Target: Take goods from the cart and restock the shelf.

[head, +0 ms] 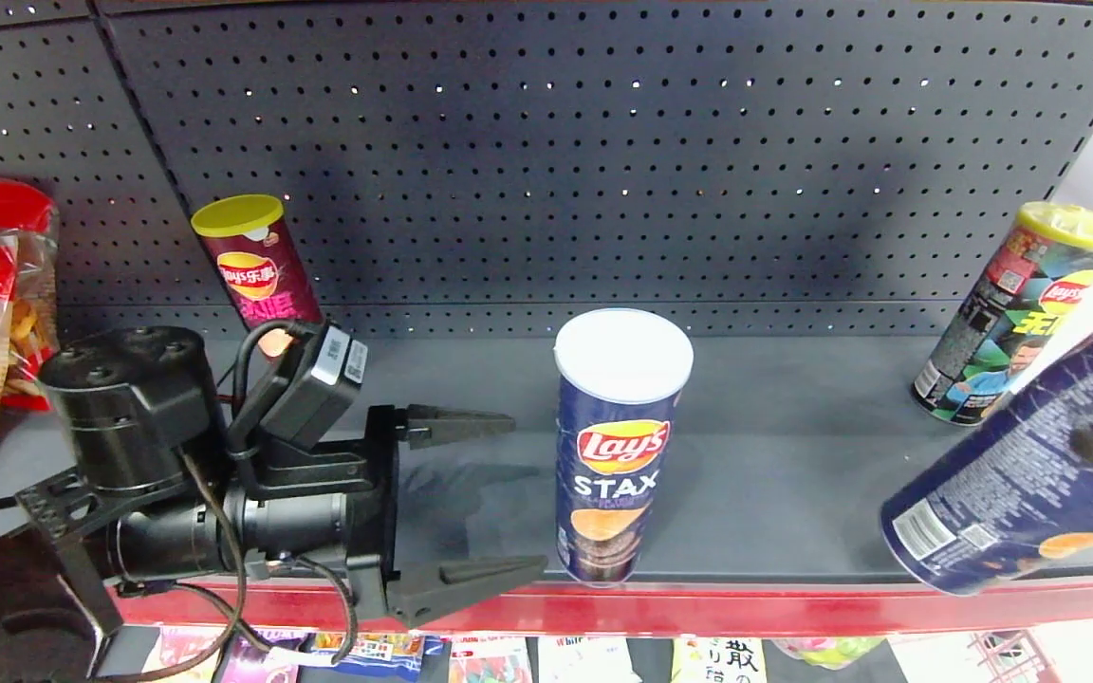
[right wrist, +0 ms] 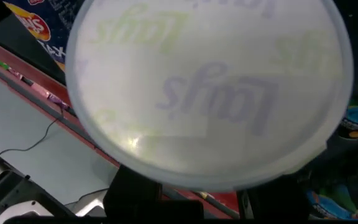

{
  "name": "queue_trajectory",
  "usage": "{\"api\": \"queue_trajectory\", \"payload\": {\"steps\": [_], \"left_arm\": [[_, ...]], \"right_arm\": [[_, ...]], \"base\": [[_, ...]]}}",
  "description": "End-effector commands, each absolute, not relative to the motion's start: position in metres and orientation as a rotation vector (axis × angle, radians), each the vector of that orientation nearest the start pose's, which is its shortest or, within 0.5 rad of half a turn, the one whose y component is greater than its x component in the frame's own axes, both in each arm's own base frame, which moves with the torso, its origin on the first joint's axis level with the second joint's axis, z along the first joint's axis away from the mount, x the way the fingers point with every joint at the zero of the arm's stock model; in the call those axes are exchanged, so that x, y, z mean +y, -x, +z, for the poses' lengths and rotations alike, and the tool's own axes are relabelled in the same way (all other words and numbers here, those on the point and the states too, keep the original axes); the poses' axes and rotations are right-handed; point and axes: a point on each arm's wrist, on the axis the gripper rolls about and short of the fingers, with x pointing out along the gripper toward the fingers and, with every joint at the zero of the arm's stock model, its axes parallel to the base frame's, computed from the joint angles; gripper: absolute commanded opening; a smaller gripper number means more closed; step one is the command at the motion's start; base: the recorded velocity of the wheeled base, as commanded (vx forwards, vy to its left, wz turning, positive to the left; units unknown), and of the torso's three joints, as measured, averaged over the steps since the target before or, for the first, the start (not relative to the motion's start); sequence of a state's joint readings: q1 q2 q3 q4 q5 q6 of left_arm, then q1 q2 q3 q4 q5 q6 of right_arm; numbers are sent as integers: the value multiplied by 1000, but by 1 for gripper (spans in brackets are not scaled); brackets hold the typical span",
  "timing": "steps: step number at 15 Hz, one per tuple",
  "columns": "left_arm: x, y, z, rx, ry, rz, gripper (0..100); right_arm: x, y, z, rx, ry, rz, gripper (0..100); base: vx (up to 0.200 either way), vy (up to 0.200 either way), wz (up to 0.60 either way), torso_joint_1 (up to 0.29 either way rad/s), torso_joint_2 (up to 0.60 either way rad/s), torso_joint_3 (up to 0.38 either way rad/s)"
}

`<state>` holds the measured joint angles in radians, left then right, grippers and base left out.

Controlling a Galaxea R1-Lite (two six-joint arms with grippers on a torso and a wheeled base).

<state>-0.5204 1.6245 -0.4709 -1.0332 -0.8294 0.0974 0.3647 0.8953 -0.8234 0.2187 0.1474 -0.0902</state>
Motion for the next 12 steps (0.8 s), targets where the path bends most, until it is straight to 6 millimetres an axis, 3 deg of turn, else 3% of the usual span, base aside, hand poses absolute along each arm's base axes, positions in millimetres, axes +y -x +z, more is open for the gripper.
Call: {"api": "queue_trajectory", "payload": {"steps": [1, 4, 7, 11, 12], "left_arm": [[-130, -199, 162, 52, -68, -1302, 100], [-121, -185, 164, 49, -69, -1219, 100], [-115, -178, 168, 33, -77, -1121, 100], [-116, -170, 165, 49, -87, -1074, 100], [-117, -170, 165, 49, -87, -1074, 100]], "right_arm": [[47, -107, 270, 324, 130, 543, 0], [61, -126, 275, 330, 135, 599, 0], [80, -158, 278, 337, 135, 634, 0], [106, -201, 275, 361, 151, 688, 0], [106, -202, 274, 365, 151, 688, 0]], "base": [[0, 0, 0, 0, 0, 0], [0, 0, 0, 0, 0, 0], [0, 0, 0, 0, 0, 0], [0, 0, 0, 0, 0, 0], [0, 0, 0, 0, 0, 0]]}}
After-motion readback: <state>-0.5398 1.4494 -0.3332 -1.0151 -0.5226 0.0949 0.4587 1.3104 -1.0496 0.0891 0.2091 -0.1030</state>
